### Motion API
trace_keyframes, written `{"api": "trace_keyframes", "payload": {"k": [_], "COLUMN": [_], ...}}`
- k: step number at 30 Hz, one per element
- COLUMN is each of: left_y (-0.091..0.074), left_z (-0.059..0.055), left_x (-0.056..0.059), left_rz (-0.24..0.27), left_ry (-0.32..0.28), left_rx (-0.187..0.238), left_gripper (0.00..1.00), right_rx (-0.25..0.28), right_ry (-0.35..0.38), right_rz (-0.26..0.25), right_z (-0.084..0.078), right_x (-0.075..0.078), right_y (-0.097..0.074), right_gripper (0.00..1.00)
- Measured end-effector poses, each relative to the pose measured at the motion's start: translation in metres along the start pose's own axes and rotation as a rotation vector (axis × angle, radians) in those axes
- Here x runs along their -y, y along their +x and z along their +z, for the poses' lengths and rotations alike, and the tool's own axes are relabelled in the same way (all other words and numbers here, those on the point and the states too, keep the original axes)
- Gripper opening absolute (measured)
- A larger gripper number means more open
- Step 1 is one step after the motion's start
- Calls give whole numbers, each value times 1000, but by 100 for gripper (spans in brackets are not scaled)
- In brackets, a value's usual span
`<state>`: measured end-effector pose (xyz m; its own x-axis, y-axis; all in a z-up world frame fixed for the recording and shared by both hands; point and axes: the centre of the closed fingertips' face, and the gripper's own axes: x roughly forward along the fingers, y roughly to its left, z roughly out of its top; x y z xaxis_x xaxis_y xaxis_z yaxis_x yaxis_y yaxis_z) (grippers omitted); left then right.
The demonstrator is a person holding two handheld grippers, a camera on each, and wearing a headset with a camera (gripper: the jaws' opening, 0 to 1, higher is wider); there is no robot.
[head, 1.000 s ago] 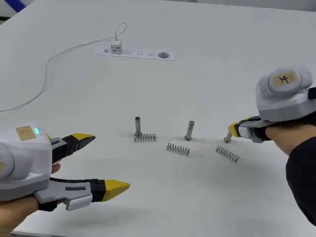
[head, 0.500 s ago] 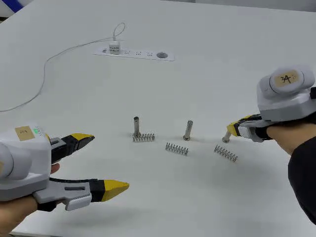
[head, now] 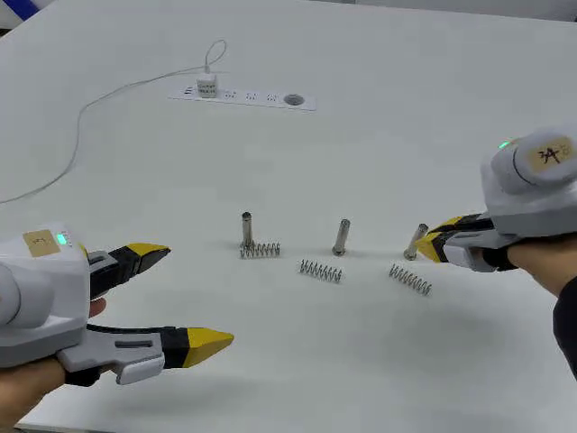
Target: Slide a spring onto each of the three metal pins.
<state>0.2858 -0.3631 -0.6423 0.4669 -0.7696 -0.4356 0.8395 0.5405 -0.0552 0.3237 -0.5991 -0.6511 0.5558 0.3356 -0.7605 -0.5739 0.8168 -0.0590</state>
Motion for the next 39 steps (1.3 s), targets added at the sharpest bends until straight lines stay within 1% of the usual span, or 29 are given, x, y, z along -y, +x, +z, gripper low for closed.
{"api": "trace_keyframes", "payload": {"k": [1,2,3,4,5,6,7,9,12,13,14,19,20,25,35,39], "left_y": [0,0,0,0,-1,-1,-1,-1,-1,-2,-2,-3,-3,-3,-5,-5], "left_z": [0,0,0,0,0,0,0,0,0,0,0,-2,-2,-4,-6,-7], "left_x": [0,0,0,0,0,0,0,0,0,0,0,-1,-1,-2,-3,-3], "left_rz": [0,-1,0,0,0,1,1,2,3,4,5,10,11,16,24,26], "left_ry": [0,1,2,1,1,1,1,0,0,0,0,-6,-7,-12,-20,-22], "left_rx": [0,0,-1,0,0,0,-1,-2,-3,-2,-2,-4,-5,-5,-5,-6], "left_gripper": [82,82,82,82,82,82,82,82,82,82,82,82,82,82,82,82], "right_rx": [-8,-16,-29,-42,-53,-66,-85,-114,-164,-176,-180,-217,-232,-282,-328,-333], "right_ry": [-7,-33,-47,-56,-87,-107,-115,-158,-212,-237,-246,-261,-266,-284,-292,-291], "right_rz": [6,25,46,57,73,94,107,130,125,121,121,147,152,155,177,185], "right_z": [-1,-2,-3,-4,-4,-5,-7,-9,-12,-12,-12,-11,-13,-19,-26,-27], "right_x": [-1,-4,-7,-9,-11,-14,-16,-19,-16,-15,-15,-17,-17,-16,-17,-17], "right_y": [1,4,5,6,8,9,10,14,20,23,25,34,36,43,51,51], "right_gripper": [12,12,12,12,12,12,12,12,12,12,12,14,14,15,14,13]}}
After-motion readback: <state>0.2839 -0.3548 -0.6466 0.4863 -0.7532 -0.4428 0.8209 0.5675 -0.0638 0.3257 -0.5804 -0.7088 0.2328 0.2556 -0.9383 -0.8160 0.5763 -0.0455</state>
